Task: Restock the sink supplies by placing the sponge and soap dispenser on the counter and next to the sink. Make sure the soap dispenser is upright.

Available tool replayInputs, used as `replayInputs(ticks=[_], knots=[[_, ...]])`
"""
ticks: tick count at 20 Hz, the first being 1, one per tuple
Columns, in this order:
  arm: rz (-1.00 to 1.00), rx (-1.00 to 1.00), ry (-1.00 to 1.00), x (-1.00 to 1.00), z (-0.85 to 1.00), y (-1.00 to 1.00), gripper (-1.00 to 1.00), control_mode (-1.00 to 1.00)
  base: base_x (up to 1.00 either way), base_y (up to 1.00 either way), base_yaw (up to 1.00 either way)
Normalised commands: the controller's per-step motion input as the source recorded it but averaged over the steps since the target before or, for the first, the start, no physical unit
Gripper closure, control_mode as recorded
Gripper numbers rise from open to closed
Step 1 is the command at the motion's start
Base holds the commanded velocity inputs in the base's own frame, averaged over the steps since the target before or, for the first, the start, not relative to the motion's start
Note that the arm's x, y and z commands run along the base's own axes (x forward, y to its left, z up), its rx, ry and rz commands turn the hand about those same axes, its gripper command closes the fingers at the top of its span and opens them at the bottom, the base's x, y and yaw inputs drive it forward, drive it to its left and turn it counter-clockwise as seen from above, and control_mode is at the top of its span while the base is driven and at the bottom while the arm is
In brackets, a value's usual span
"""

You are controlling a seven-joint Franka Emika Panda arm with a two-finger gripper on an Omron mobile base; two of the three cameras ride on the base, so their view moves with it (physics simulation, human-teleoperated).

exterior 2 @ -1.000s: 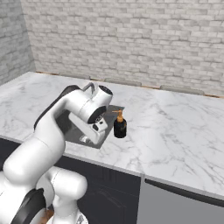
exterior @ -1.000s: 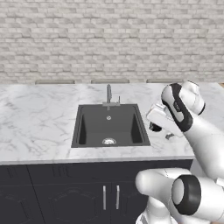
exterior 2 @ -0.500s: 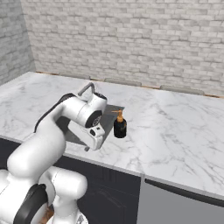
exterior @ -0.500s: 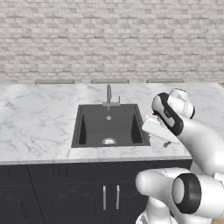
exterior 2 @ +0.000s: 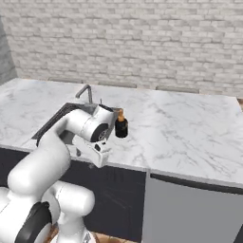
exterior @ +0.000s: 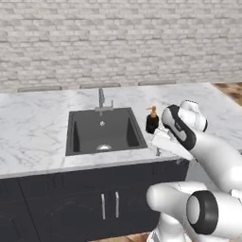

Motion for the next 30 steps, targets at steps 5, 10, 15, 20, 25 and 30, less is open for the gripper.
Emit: replayInputs(ticks=[5, 10, 15, 20, 25, 30], knots=[[0.00, 0.00, 0.00, 0.00, 0.00, 0.00, -1.00, 1.00, -0.67, 0.00, -0.69], [0.00, 0.00, 0.00, 0.00, 0.00, 0.00, -1.00, 1.00, -0.44, 0.00, -0.81], [0.00, 0.00, 0.00, 0.00, 0.00, 0.00, -1.00, 1.00, -0.31, 0.00, -0.86], [0.00, 0.00, 0.00, 0.00, 0.00, 0.00, -1.00, 1.00, -0.14, 0.00, -0.93], [0.00, 0.00, 0.00, 0.00, 0.00, 0.00, -1.00, 1.00, -0.02, 0.00, -0.92], [0.00, 0.00, 0.00, 0.00, 0.00, 0.00, -1.00, 1.00, 0.00, 0.00, -0.83]])
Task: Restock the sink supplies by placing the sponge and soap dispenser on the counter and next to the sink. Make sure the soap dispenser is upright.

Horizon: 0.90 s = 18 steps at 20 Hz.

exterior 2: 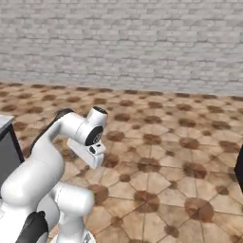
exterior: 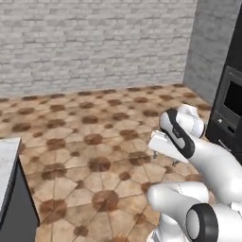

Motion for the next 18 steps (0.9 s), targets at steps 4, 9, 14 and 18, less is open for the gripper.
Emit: replayInputs(ticks=[4, 9, 14, 18], knots=[[0.00, 0.00, 0.00, 0.00, 0.00, 0.00, -1.00, 1.00, 0.00, -0.21, -0.71], [0.00, 0.00, 0.00, 0.00, 0.00, 0.00, -1.00, 1.00, 0.02, -0.54, -0.57], [0.00, 0.00, 0.00, 0.00, 0.00, 0.00, -1.00, 1.00, 0.37, -0.46, -0.52], [0.00, 0.00, 0.00, 0.00, 0.00, 0.00, -1.00, 1.00, 0.60, -0.17, -0.50]])
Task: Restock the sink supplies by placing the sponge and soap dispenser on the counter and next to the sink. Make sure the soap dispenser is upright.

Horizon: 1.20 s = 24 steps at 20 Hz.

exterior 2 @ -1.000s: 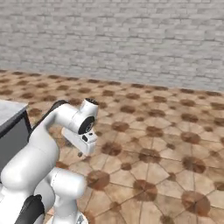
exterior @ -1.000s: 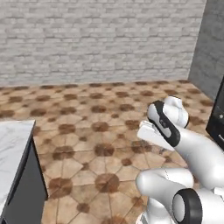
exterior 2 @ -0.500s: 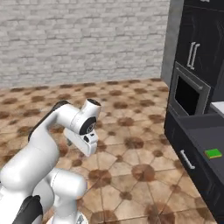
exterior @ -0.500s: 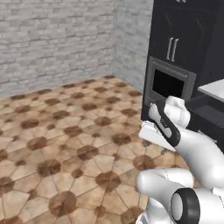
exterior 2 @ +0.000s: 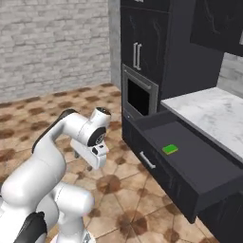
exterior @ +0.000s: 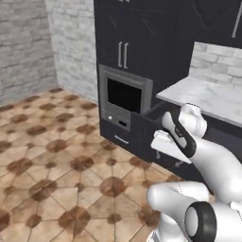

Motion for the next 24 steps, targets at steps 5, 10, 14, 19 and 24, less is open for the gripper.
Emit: replayInputs(ticks=[5, 10, 14, 19, 24], knots=[[0.00, 0.00, 0.00, 0.00, 0.00, 0.00, -1.00, 1.00, 0.74, 0.00, -0.36], [0.00, 0.00, 0.00, 0.00, 0.00, 0.00, -1.00, 1.00, 0.77, 0.00, -0.24], [0.00, 0.00, 0.00, 0.00, 0.00, 0.00, -1.00, 1.00, 0.71, 0.00, -0.23], [0.00, 0.00, 0.00, 0.00, 0.00, 0.00, -1.00, 1.00, 0.48, -0.07, -0.26], [0.00, 0.00, 0.00, 0.00, 0.00, 0.00, -1.00, 1.00, 0.47, -0.02, -0.26]])
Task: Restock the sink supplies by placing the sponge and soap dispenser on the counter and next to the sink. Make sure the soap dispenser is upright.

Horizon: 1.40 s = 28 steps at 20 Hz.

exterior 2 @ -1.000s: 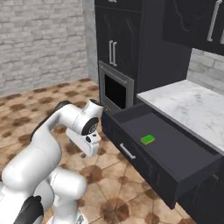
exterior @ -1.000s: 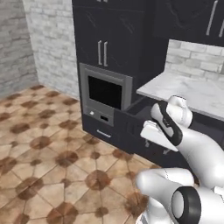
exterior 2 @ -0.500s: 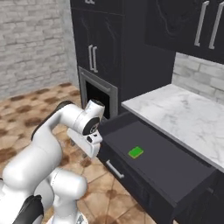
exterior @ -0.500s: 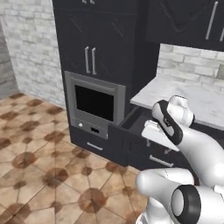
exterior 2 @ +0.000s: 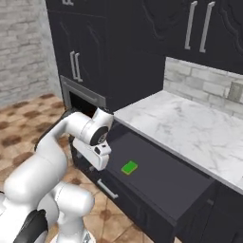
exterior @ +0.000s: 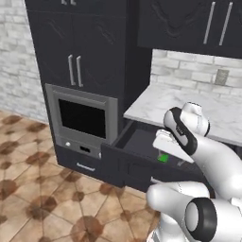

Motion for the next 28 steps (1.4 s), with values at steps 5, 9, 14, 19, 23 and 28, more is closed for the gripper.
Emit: replayInputs(ticks=[5, 9, 14, 19, 23, 28], knots=[[0.00, 0.00, 0.00, 0.00, 0.00, 0.00, -1.00, 1.00, 0.54, 0.00, -0.21], [0.00, 0.00, 0.00, 0.00, 0.00, 0.00, -1.00, 1.00, 0.55, 0.01, -0.20], [0.00, 0.00, 0.00, 0.00, 0.00, 0.00, -1.00, 1.00, 0.40, 0.09, -0.21], [0.00, 0.00, 0.00, 0.00, 0.00, 0.00, -1.00, 1.00, 0.01, 0.24, -0.17], [0.00, 0.00, 0.00, 0.00, 0.00, 0.00, -1.00, 1.00, 0.00, 0.41, -0.21], [0.00, 0.00, 0.00, 0.00, 0.00, 0.00, -1.00, 1.00, 0.00, 0.54, -0.25]])
